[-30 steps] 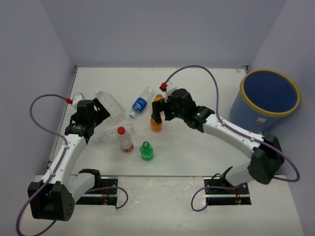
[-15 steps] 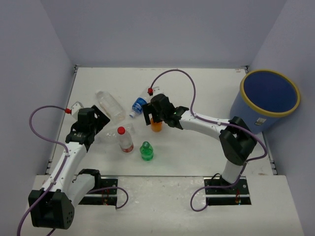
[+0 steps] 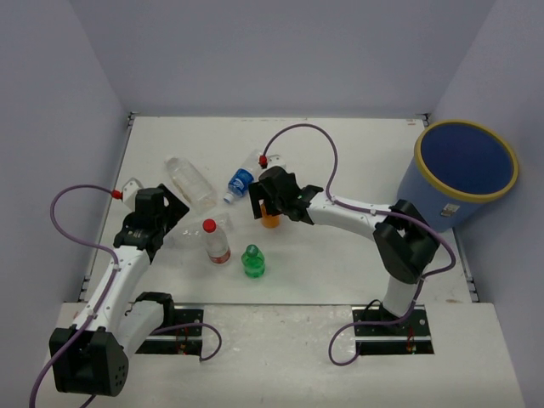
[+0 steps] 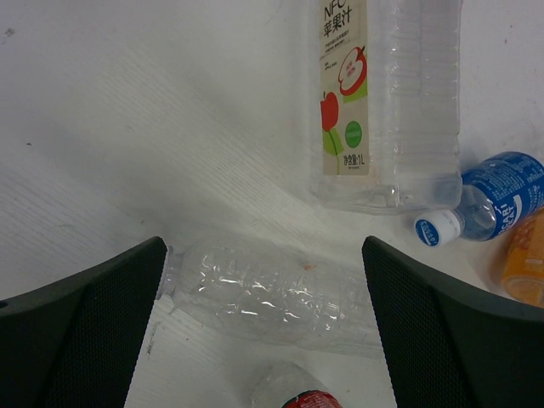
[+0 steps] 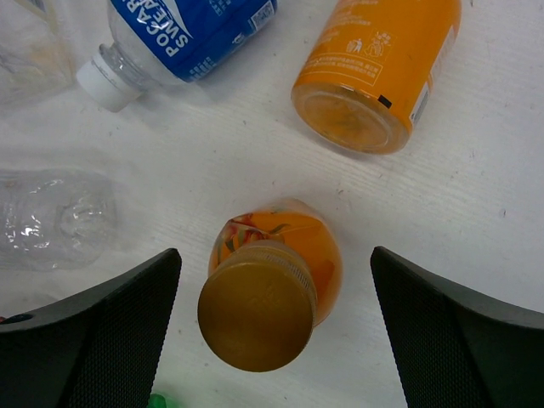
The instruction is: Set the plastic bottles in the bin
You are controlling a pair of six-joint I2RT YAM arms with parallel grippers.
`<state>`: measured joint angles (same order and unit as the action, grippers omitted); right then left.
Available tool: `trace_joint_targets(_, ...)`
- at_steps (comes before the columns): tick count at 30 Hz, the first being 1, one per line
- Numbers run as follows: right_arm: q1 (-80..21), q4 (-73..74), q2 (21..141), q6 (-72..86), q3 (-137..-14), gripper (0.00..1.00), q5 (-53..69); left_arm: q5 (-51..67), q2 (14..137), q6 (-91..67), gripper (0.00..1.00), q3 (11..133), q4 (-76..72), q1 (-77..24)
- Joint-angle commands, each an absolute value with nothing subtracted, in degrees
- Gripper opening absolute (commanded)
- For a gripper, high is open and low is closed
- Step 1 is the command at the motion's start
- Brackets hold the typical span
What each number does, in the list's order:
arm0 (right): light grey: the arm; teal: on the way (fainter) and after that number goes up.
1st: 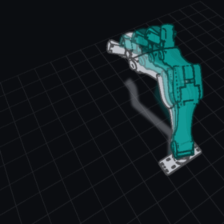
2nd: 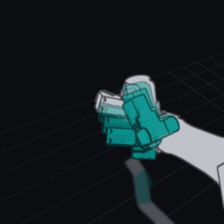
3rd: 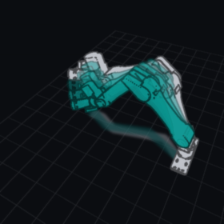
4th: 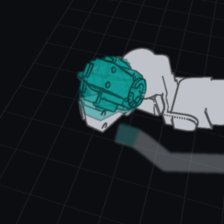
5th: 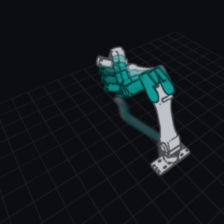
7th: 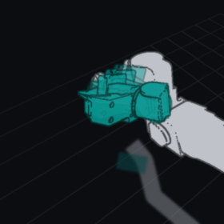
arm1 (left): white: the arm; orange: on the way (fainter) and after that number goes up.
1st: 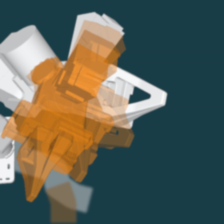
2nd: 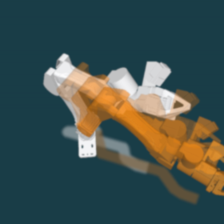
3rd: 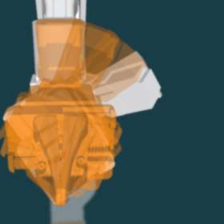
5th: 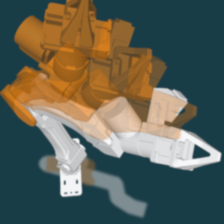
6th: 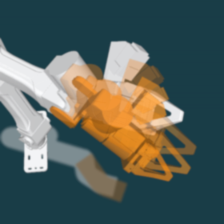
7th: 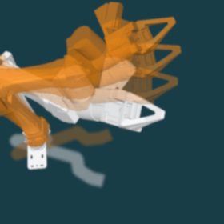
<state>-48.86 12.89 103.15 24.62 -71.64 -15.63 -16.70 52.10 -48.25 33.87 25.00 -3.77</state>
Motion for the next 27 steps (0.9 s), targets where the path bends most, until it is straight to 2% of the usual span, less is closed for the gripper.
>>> trace_joint_targets(1, -49.6, 14.3, 104.4, 27.2, -71.3, 0.95, -17.1, -18.8, 51.3, -49.5, 1.00, 33.7, 25.5, -3.7)
trace_joint_targets(6, -49.7, 14.2, 105.0, 28.0, -70.5, 0.95, -15.6, -19.0, 51.0, -49.6, 1.00, 33.7, 25.7, -3.7)
trace_joint_targets(10, -49.9, 14.5, 105.4, 28.4, -70.7, 0.86, -15.5, -19.1, 51.2, -49.5, 1.00, 33.6, 25.8, -3.7)
trace_joint_targets(18, -50.0, 15.6, 103.4, 29.1, -70.7, 0.56, -16.8, -19.3, 51.2, -49.5, 1.00, 33.7, 25.8, -3.7)
trace_joint_targets(22, -50.0, 15.6, 100.7, 29.4, -69.6, 0.51, -18.2, -19.3, 51.2, -49.2, 1.00, 33.8, 25.8, -3.7)
trace_joint_targets(27, -50.0, 17.1, 91.5, 27.5, -67.7, 0.45, -24.1, -19.0, 51.2, -49.0, 1.00, 34.9, 26.2, -3.7)
